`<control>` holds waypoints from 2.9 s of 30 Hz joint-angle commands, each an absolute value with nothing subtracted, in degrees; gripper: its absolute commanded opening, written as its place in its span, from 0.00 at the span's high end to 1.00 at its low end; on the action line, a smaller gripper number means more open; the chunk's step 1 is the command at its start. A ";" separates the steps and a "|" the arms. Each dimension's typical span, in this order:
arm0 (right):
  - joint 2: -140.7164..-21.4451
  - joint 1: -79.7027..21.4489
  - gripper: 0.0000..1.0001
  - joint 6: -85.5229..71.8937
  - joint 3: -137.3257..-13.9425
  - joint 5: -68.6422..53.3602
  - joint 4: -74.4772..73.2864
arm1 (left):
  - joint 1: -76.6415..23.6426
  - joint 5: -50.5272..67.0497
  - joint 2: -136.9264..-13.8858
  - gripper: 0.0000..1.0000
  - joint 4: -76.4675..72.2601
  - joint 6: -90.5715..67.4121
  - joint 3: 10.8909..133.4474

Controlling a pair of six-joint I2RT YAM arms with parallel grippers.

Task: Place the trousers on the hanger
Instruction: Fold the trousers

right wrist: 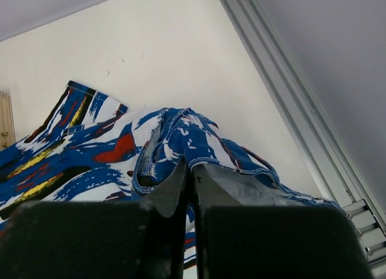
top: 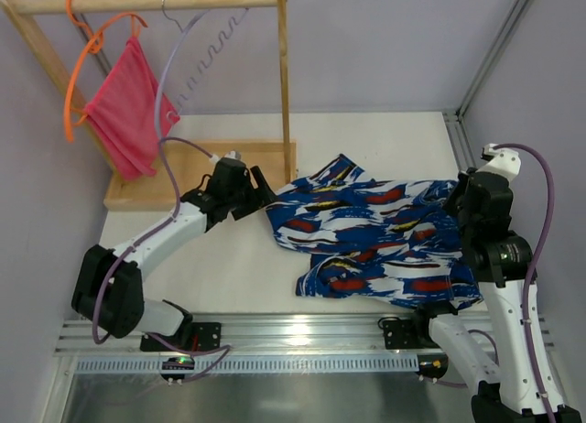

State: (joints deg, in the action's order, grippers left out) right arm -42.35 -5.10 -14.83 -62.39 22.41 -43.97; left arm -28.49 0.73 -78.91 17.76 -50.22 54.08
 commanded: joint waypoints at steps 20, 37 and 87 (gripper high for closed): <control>-41.57 -4.83 0.96 -13.45 -63.81 17.14 -37.61 | -28.48 1.15 -89.21 0.98 14.75 -48.78 62.13; -36.03 -4.92 0.96 -12.13 -82.96 19.95 -41.83 | -28.48 -29.08 -53.97 1.00 57.64 -39.03 89.19; -39.11 -2.20 0.96 -19.70 -56.53 42.10 -36.22 | -0.26 -25.38 -65.03 0.39 42.01 -65.21 44.48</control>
